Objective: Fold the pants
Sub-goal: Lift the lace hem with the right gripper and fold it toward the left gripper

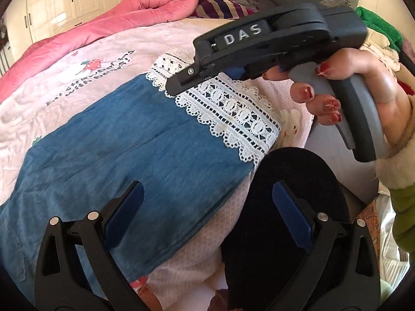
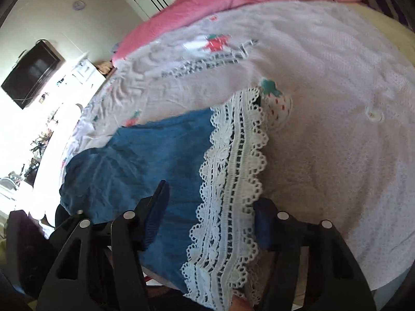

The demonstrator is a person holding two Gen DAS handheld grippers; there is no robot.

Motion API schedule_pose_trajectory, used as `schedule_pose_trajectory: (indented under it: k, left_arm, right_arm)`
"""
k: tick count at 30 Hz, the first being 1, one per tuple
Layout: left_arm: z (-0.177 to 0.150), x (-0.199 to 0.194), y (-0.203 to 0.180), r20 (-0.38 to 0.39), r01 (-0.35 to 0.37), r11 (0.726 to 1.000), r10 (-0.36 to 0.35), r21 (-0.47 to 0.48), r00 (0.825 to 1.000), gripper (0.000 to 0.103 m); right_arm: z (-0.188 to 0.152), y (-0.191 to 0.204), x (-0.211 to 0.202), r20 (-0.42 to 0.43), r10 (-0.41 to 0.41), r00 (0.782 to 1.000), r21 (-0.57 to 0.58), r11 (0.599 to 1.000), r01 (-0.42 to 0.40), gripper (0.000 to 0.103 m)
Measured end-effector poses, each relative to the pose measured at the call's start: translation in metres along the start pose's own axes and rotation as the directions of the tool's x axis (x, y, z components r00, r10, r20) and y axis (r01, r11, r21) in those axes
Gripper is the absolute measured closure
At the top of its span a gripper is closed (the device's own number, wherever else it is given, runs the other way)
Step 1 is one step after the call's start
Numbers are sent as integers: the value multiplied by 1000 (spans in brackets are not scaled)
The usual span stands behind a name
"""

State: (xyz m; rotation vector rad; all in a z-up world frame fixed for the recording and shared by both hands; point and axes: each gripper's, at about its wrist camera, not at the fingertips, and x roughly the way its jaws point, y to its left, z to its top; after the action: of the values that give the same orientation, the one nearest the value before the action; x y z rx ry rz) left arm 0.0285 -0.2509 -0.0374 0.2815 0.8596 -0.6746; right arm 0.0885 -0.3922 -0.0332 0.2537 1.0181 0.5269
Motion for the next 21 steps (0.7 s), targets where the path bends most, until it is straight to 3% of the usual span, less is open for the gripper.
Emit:
schedule_pose_trajectory:
  k: [2,5,7,8,9,11,14,18,20,21]
  left_arm:
    - [2,4,-2,-2,0,1000,0,11,1000,10]
    - [6,9,-6,-8,6,1000,-6,19,1000,10]
    - [6,11,-10,-10,12,1000,-11,25,1000,10]
    - [6,12,-11,-8,13,999,-12,30,1000,10]
    - [5,12,-14,-6,14,999,-14,36,1000,10]
    - [6,13,-19,3,20,999,-20,43,1000,10]
    - [8,18,-20,22,50,998,-51,30,998,10]
    - [15,24,-24,37,28,999,-29,23,999,10]
    - [19,29,-29,42,-15,999,14,41,999,17]
    - [21,32,-30,37,-37,998,35,50,999,28]
  right_arm:
    - [-1,-9,11,-39,-44,998,13,999,45,44]
    - [-2,-20,20,-41,14,999,47,999,-12,43]
    - [0,-19,15,-21,43,999,59,997,-42,58]
    - [1,-16,10,-8,68,998,56,996,-67,74]
    - [3,-12,5,5,105,994,47,993,-106,78]
    - [6,1,-3,20,138,990,6,990,-138,78]
    - [12,10,3,-7,103,995,-24,994,-103,78]
    - [15,5,19,-62,72,996,7,997,-71,78]
    - [15,1,19,-66,72,995,24,997,-71,78]
    - [15,0,19,-64,80,995,36,996,-78,78]
